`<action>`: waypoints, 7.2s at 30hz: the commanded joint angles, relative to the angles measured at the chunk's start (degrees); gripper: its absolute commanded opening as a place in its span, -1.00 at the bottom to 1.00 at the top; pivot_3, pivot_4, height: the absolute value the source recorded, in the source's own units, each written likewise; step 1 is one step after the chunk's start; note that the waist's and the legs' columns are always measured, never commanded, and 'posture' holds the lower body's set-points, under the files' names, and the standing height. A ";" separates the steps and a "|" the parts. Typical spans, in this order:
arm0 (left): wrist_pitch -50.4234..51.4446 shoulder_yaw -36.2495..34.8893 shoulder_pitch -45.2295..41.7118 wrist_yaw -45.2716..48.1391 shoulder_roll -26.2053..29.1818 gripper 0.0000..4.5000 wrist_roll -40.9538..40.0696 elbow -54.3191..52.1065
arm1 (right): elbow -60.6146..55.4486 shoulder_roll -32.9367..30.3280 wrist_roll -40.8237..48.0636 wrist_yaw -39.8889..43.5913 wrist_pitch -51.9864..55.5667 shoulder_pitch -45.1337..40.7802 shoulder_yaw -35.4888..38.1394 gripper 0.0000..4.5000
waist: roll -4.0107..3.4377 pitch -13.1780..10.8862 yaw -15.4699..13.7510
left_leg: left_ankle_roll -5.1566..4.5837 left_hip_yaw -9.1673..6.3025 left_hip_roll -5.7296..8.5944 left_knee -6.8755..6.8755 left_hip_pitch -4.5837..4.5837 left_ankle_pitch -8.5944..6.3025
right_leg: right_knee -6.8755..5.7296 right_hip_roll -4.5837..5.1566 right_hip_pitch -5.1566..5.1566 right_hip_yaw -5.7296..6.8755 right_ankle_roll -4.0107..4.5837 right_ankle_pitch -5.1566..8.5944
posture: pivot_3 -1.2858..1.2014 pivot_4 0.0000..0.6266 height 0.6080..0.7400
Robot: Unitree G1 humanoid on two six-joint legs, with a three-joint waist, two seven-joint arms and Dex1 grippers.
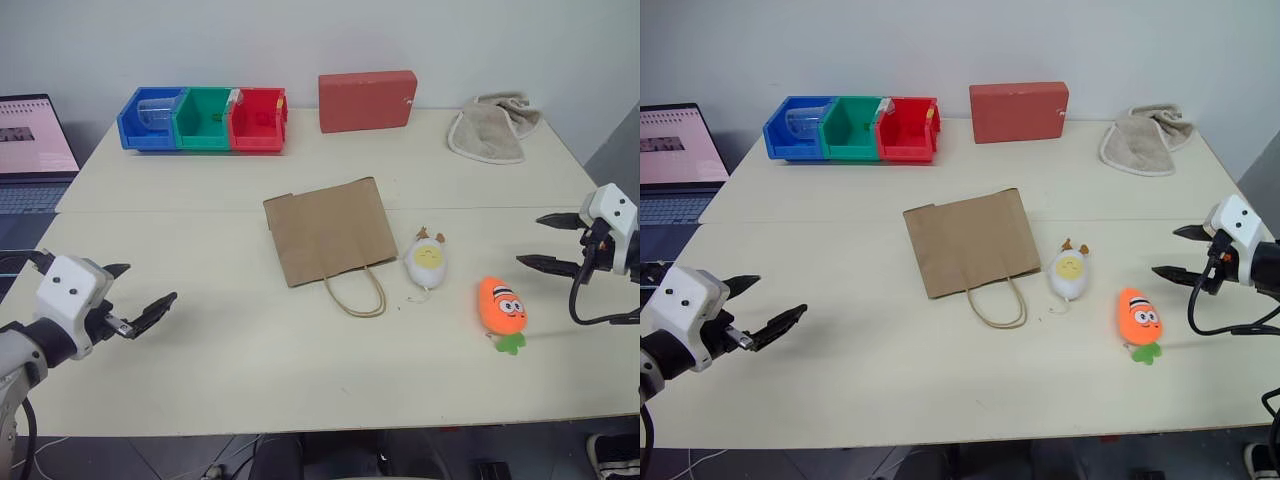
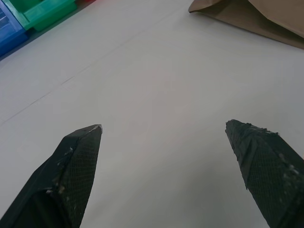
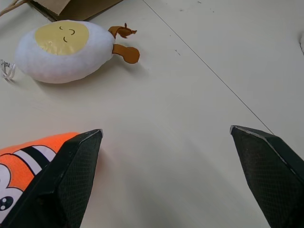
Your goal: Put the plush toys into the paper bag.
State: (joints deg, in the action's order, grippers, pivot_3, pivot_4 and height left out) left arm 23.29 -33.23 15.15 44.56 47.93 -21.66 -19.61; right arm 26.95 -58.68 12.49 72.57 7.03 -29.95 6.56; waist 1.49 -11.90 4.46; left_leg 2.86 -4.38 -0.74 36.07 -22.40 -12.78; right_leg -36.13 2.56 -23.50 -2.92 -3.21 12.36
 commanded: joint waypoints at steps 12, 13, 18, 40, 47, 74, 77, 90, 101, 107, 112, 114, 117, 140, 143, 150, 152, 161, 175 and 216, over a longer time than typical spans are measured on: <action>-2.24 -3.60 -1.08 -0.76 -0.53 0.97 0.05 0.40 | -0.44 -0.21 -0.28 0.67 -1.14 -2.15 -0.60 1.00 | 0.00 0.00 -0.16 | 0.00 0.02 0.00 0.02 0.02 0.00 | -0.06 0.00 -0.01 -0.02 -0.01 -0.01 | 0.03 -0.52 1.00; -2.35 -3.92 -1.14 -0.75 -0.71 0.97 -0.10 0.45 | -0.49 -0.18 -0.27 0.68 -1.15 -2.14 -0.59 1.00 | 0.00 0.00 -0.18 | 0.00 0.02 0.00 0.02 0.02 0.00 | -0.06 0.00 -0.01 -0.02 -0.01 -0.01 | 0.03 -0.52 1.00; -2.66 -5.54 -0.82 0.41 -1.58 0.97 -2.06 0.22 | -0.46 0.02 -0.27 0.76 -1.03 -2.72 -0.64 1.00 | 0.00 0.00 -0.18 | 0.00 0.03 0.00 0.02 0.03 0.00 | -0.09 0.00 -0.01 -0.02 -0.01 -0.01 | 0.03 -0.52 1.00; -6.81 25.55 -14.98 8.22 1.78 0.97 5.24 -6.37 | -31.81 -0.30 8.27 -2.61 11.68 13.99 5.85 1.00 | -0.01 0.02 -1.91 | 0.00 0.09 0.01 0.08 0.17 0.00 | -0.39 -0.10 -0.01 -0.25 -0.01 0.01 | 0.03 -0.52 1.00; -9.79 41.22 -27.90 12.04 -6.62 0.97 7.49 -1.10 | -53.71 -0.14 16.21 -6.80 24.52 24.70 8.64 1.00 | -0.01 0.03 -2.56 | 0.00 0.26 0.00 0.13 0.37 0.00 | -0.70 -0.21 -0.03 -0.60 -0.13 0.09 | 0.03 -0.52 1.00; -32.27 53.55 -42.22 12.39 -24.43 0.14 19.61 28.34 | -70.91 3.03 26.85 -20.46 35.88 34.29 13.80 1.00 | 0.06 0.06 -2.77 | -0.01 0.27 0.05 0.83 -0.03 -0.01 | -0.65 -0.32 -0.01 -0.85 -0.17 0.08 | 0.03 -0.52 1.00; -32.79 53.59 -42.69 12.62 -25.03 -0.28 19.90 29.54 | -71.06 3.14 26.87 -20.79 35.52 34.96 13.94 1.00 | 0.06 0.06 -2.80 | -0.01 0.25 0.06 0.83 -0.05 -0.01 | -0.65 -0.33 -0.02 -0.85 -0.17 0.08 | 0.03 -0.52 1.00; -24.02 50.60 -44.65 16.81 -25.73 -0.99 12.50 23.73 | -72.37 3.17 28.05 -22.81 35.93 37.03 14.61 1.00 | 0.06 0.06 -2.77 | -0.01 0.18 0.07 0.83 -0.12 -0.01 | -0.64 -0.34 -0.04 -0.83 -0.17 0.08 | 0.03 -0.52 1.00; 4.85 39.61 -47.70 13.72 -22.91 -1.00 -6.61 8.84 | -72.07 10.36 26.50 -32.38 37.45 29.87 1.47 0.57 | 0.08 0.05 -2.58 | -0.01 0.10 0.05 0.84 -0.17 -0.01 | -0.64 -0.39 -0.09 -0.79 -0.17 0.09 | 0.03 -0.52 1.00; 12.30 36.68 -50.39 9.55 -24.35 -1.00 -12.05 6.78 | -63.92 19.68 15.95 -38.22 33.35 20.47 -12.54 -0.40 | 0.09 0.05 -2.50 | -0.01 0.09 0.07 0.86 -0.23 0.00 | -0.62 -0.40 -0.14 -0.80 -0.18 0.09 | 0.03 -0.52 1.00; 14.72 37.11 -49.41 8.03 -24.46 -1.00 -13.32 4.56 | -55.67 29.10 7.90 -44.13 29.39 13.84 -18.79 -0.98 | 0.09 0.05 -2.44 | -0.01 -0.03 0.05 0.76 -0.32 0.00 | -0.74 -0.49 -0.30 -0.76 -0.22 0.06 | 0.03 -0.52 1.00; 15.05 37.29 -49.06 7.70 -24.41 -1.00 -13.46 4.23 | -52.79 32.11 5.08 -46.20 28.25 12.49 -20.05 -0.98 | 0.08 0.05 -2.46 | -0.01 -0.04 0.05 0.75 -0.49 0.00 | -0.82 -0.50 -0.51 -0.77 -0.36 -0.03 | 0.03 -0.52 1.00; 15.66 37.25 -48.57 7.04 -24.68 -1.00 -13.76 3.87 | -49.25 36.20 2.39 -49.51 27.93 11.13 -20.15 -0.98 | 0.09 0.05 -2.50 | -0.01 -0.07 0.05 0.70 -0.53 0.00 | -0.81 -0.52 -0.57 -0.76 -0.51 -0.13 | 0.03 -0.52 1.00; 17.48 25.53 -63.40 2.02 -17.70 -1.00 -19.45 8.32 | -31.37 47.53 -12.69 -54.46 19.10 13.45 -25.66 -0.98 | 0.11 0.08 -1.65 | 0.00 -0.07 0.03 0.73 -0.47 0.00 | -0.83 -0.56 -0.54 -0.78 -0.50 -0.13 | 0.03 -0.52 1.00; 11.72 25.85 -67.96 1.86 -16.47 -1.00 -15.03 11.02 | -31.35 47.98 -12.86 -53.83 19.40 13.11 -25.88 -0.98 | 0.11 0.09 -1.47 | 0.00 -0.07 0.03 0.72 -0.46 0.00 | -0.84 -0.55 -0.54 -0.79 -0.52 -0.14 | 0.03 -0.52 1.00; 8.34 27.71 -68.33 2.89 -16.71 -1.00 -12.30 11.61 | -31.44 48.77 -13.17 -53.00 19.96 12.95 -25.73 -0.98 | 0.11 0.09 -1.12 | 0.00 -0.06 0.02 0.63 -0.47 0.00 | -0.84 -0.57 -0.58 -0.79 -0.56 -0.16 | 0.03 -0.52 1.00; 8.16 28.98 -66.15 3.85 -16.53 -1.00 -11.81 10.94 | -31.58 48.96 -13.17 -52.88 20.06 12.73 -25.45 -0.98 | 0.11 0.08 -1.10 | 0.00 -0.06 0.01 0.60 -0.44 0.00 | -0.84 -0.57 -0.57 -0.80 -0.56 -0.16 | 0.03 -0.52 1.00; 11.23 32.65 -57.28 7.69 -16.24 -1.00 -14.10 4.96 | -40.55 49.07 -8.58 -50.06 25.31 9.66 -20.54 -0.98 | 0.10 0.09 -1.20 | 0.00 -0.06 0.00 0.64 -0.50 0.00 | -0.85 -0.58 -0.59 -0.80 -0.56 -0.16 | 0.03 -0.52 1.00; 14.43 33.21 -53.16 9.30 -15.94 -1.00 -16.85 0.93 | -61.94 19.88 2.17 -35.25 39.81 12.71 -4.71 0.31 | 0.10 0.08 -1.64 | 0.00 -0.07 0.04 0.64 -0.54 0.00 | -0.77 -0.55 -0.56 -0.79 -0.45 -0.09 | 0.03 -0.52 1.00; 14.88 32.30 -54.66 8.54 -16.43 -1.00 -18.39 1.75 | -63.20 -1.57 15.45 -9.67 28.87 16.70 1.49 -0.99 | 0.11 0.07 -1.54 | -0.01 0.01 0.03 0.75 -0.50 -0.01 | -0.80 -0.58 -0.54 -0.92 -0.55 -0.14 | 0.03 -0.52 1.00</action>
State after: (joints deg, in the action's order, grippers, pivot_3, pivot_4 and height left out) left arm 38.46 -0.28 -38.26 53.09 31.43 -39.22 -17.25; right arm -32.88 -60.22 23.39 61.97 33.05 -12.22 6.79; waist 1.60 -11.83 2.92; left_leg 2.84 -4.36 -0.71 36.84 -22.90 -12.78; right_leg -36.92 1.98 -24.03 -3.83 -3.72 12.24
